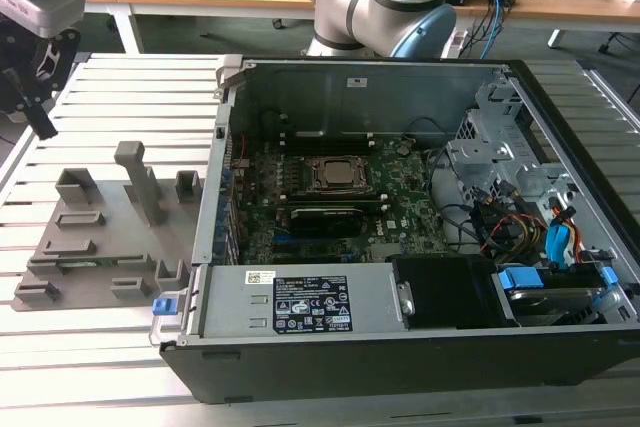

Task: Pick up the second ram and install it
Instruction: 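Pick up the second ram and move it above second insertion slot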

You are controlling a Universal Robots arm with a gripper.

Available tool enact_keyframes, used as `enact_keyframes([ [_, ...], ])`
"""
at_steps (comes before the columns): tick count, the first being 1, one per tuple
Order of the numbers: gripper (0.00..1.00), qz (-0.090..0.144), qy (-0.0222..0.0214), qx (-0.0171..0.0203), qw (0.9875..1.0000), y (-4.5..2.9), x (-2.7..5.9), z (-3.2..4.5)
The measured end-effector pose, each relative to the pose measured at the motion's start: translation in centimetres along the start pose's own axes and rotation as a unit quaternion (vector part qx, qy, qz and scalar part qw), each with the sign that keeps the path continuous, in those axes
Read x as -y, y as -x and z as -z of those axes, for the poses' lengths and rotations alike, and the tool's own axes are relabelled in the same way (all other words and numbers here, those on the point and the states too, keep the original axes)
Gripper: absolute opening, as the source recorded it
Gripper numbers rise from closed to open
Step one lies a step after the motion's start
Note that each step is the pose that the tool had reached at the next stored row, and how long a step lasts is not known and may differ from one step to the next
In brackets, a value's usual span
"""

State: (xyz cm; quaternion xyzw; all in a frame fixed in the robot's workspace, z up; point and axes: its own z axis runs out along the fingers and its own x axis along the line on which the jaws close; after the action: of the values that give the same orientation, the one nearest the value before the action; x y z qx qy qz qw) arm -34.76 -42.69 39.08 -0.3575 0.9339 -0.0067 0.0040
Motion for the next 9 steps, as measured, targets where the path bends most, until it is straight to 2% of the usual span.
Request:
enact_keyframes([
  [5, 0.11, 0.036, -0.0036, -0.0028, 0.9993, 0.00, 0.00, 0.00],
  [7, 0.11, 0.062, -0.0044, -0.0031, 0.9981, 0.00, 0.00, 0.00],
  [9, 0.11, 0.076, -0.0048, -0.0031, 0.9971, 0.00, 0.00, 0.00],
])
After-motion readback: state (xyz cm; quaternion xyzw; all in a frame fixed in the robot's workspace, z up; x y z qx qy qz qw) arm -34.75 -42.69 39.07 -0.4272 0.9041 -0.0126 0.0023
